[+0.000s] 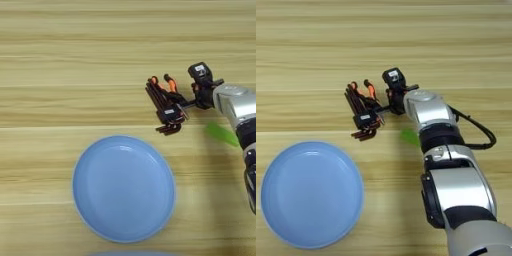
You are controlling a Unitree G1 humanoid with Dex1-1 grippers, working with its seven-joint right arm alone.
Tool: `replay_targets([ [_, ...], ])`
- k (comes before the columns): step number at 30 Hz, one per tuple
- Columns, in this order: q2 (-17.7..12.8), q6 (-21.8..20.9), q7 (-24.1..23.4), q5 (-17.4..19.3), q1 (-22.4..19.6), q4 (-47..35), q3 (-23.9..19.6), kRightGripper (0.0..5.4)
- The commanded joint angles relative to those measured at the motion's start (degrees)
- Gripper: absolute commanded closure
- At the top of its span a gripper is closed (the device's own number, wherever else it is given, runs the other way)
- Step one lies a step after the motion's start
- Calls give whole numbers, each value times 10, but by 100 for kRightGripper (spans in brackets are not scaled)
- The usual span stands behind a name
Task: Move the objects on the table
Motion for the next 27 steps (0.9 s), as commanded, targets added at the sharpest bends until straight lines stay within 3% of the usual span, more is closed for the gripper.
replay_targets([
  [1,-18,-5,-11,-7,-32,-19,0,3],
  [16,-28,-38,-77,-10,-75,82,-21,3],
  [27,-62,-76,-102,-11,-108,154,-38,3],
])
